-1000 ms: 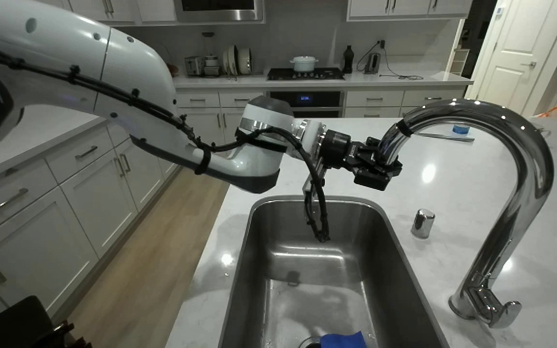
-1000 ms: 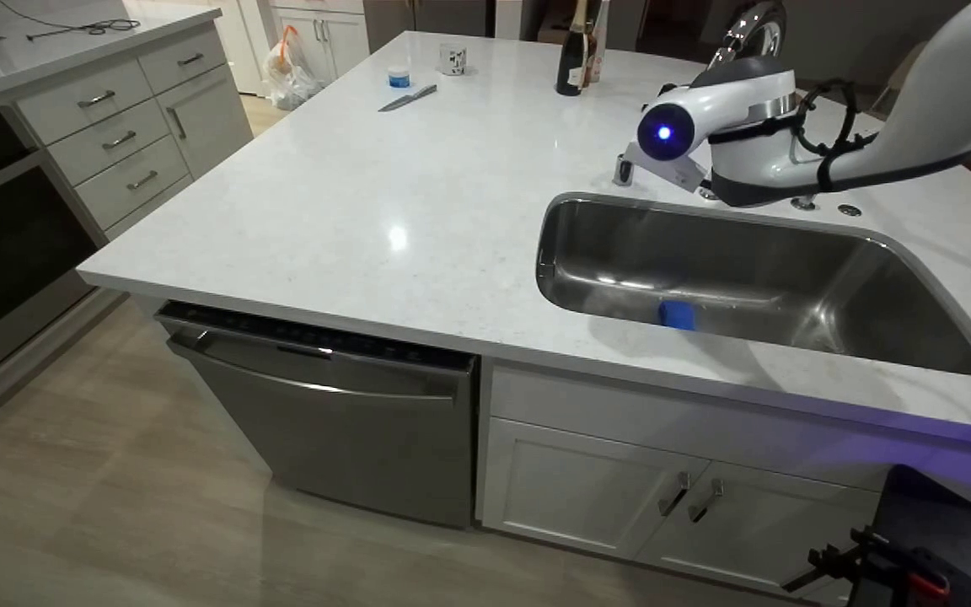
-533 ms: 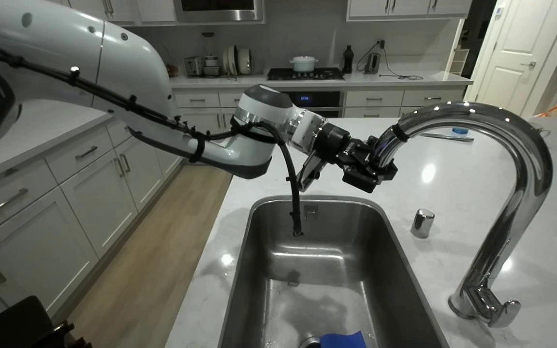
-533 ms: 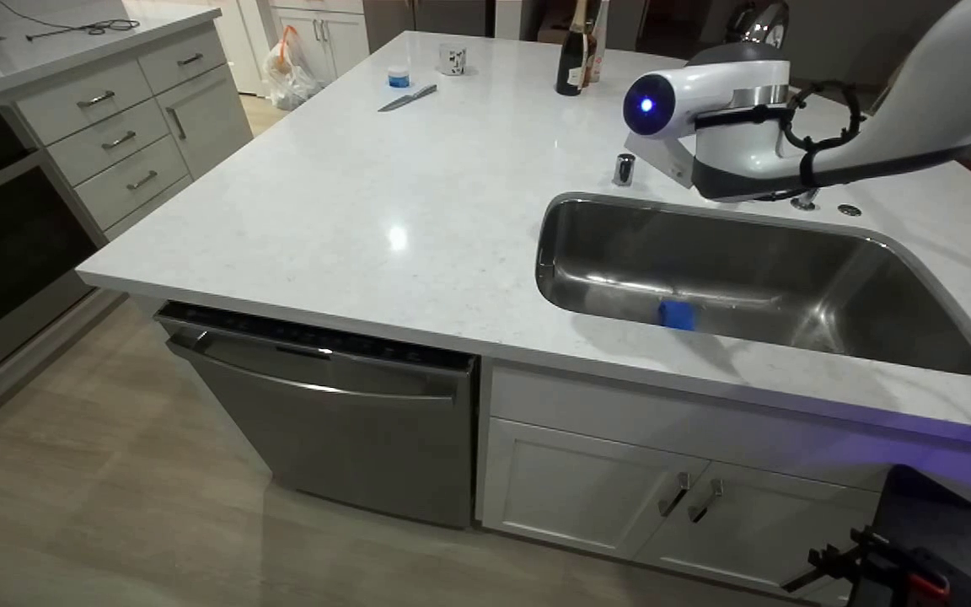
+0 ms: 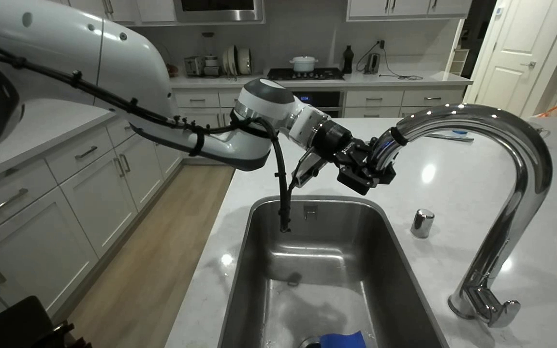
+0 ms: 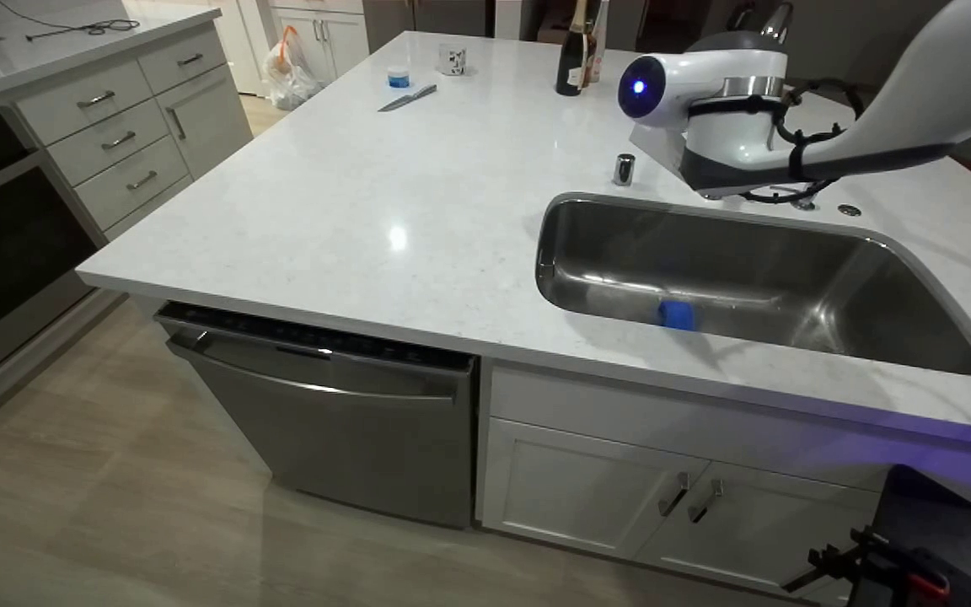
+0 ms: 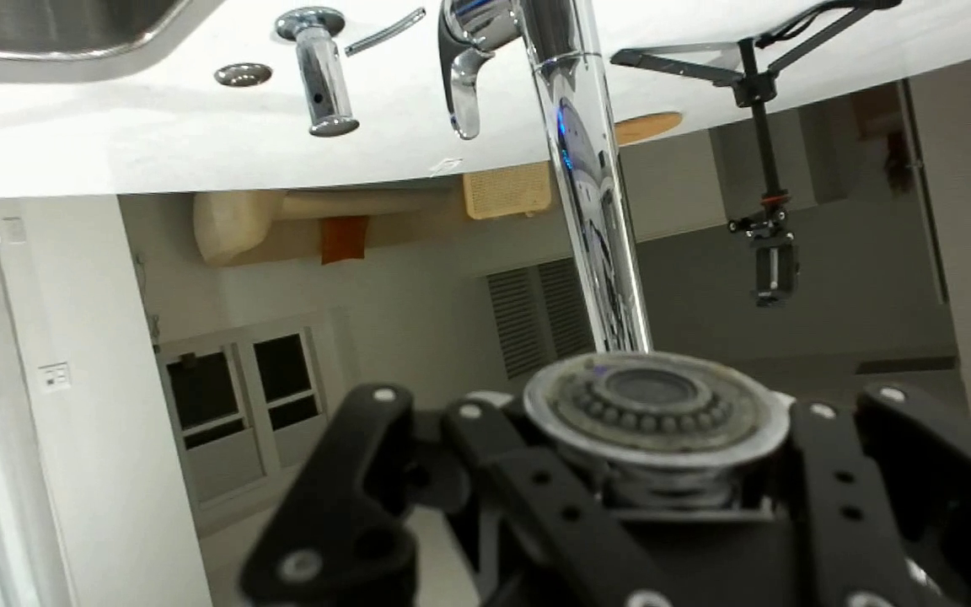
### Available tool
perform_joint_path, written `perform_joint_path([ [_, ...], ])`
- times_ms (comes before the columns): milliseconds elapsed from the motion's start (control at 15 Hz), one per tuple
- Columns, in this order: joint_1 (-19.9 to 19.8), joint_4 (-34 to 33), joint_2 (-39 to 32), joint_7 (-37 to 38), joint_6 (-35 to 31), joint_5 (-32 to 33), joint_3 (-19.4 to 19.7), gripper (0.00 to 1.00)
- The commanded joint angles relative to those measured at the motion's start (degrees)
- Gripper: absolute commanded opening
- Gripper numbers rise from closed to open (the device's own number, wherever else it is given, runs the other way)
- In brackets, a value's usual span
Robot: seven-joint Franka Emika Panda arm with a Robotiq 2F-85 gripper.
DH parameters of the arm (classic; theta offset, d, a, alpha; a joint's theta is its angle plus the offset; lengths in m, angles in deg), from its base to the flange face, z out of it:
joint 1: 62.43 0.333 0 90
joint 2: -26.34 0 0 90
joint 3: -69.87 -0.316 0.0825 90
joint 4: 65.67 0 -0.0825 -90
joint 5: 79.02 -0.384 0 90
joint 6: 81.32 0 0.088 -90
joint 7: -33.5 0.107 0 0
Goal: Push back the extendable spout
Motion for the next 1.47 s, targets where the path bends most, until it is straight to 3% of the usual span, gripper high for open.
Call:
perform_joint_path([
  [0, -0.5, -2.8, -0.4, -5.4, 1.8, -2.5, 1.4, 0.02],
  [667, -0.8, -0.6, 0.3, -12.3, -1.2, 2.6, 3.5, 0.02],
  [733, -0.9, -0.7, 0.2, -12.8, -1.0, 2.4, 3.3, 0.35],
  [800, -1.1, -0.7, 0.2, -12.9, -1.2, 2.5, 3.4, 0.36],
  [1133, -1.3, -0.9, 0.4, -15.1, -1.4, 3.6, 3.6, 0.73],
  [1400, -1.5, 0.2, 1.2, -23.3, -1.7, 2.3, 2.7, 1.00],
])
